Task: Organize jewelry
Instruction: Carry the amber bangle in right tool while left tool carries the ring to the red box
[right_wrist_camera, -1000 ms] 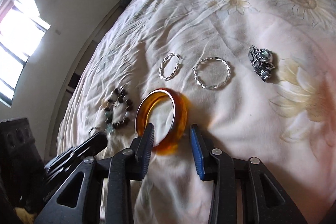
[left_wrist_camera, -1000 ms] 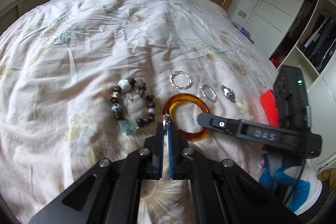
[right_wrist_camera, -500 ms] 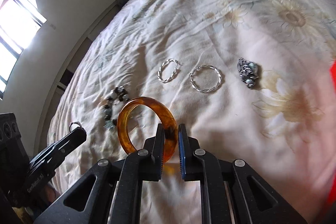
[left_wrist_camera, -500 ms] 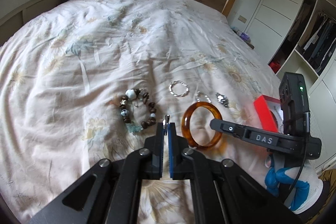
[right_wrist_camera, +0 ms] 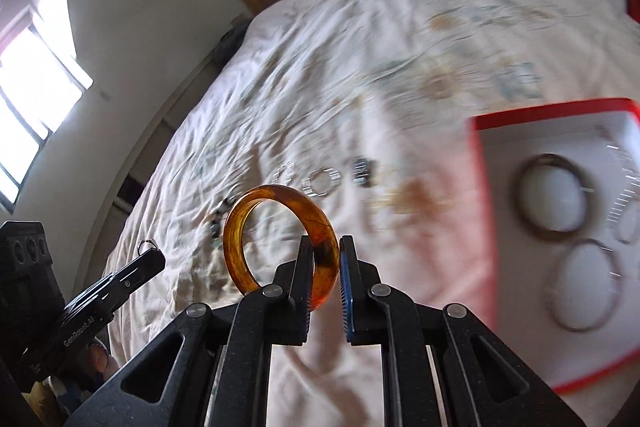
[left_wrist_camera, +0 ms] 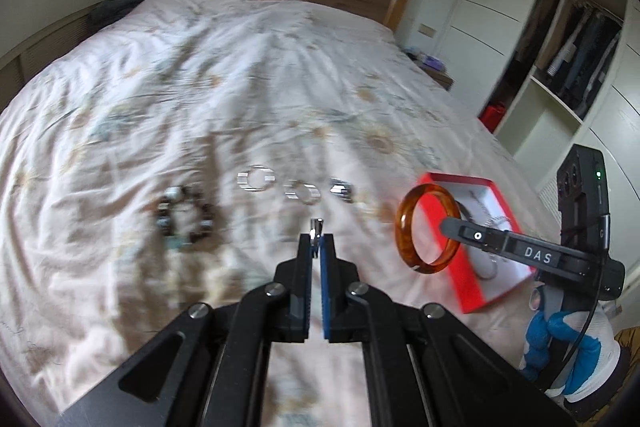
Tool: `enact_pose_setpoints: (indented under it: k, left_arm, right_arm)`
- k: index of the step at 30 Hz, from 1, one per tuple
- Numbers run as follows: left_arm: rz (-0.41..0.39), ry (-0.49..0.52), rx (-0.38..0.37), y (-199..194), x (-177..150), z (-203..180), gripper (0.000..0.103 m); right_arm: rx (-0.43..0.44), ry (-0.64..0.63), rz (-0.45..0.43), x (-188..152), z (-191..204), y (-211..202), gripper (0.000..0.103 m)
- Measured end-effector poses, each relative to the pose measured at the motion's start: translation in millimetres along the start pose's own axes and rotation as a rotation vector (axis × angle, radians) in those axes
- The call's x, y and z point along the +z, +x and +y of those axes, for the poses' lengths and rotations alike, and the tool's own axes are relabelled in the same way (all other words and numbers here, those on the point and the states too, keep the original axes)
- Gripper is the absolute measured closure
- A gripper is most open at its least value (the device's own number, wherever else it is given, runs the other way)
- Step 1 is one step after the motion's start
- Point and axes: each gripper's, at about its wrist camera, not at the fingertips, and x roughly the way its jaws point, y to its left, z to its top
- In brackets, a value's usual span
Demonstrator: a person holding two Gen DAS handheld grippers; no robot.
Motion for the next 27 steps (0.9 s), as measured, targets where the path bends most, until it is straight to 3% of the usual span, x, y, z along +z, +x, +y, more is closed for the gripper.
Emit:
enact_pose_setpoints:
  k: [7, 13, 19, 27]
  left_arm:
    - [0.061, 0.109, -0.111, 42.3, 5.4, -92.9, 0.1]
    - [0.136, 0.208, -0.192, 89.9, 0.3, -167.6, 0.1]
    - [0.217, 0.262, -0.232, 132.8, -11.8, -213.7, 0.1]
    - [0.308, 0.291, -0.218, 175.4, -31.6, -238.2, 0.1]
  right_arm:
    - [-0.118, 0.114, -0.067, -2.9, -86.6, -47.5, 0.09]
    - [-0.175, 0.245, -0.076, -7.7, -153.8, -58.7, 0.09]
    - [-0.257, 0.268, -0.066, -13.2, -184.7, -61.0, 0.09]
    - [-0.303, 0.247, -0.059, -16.2, -192.6, -61.2, 0.09]
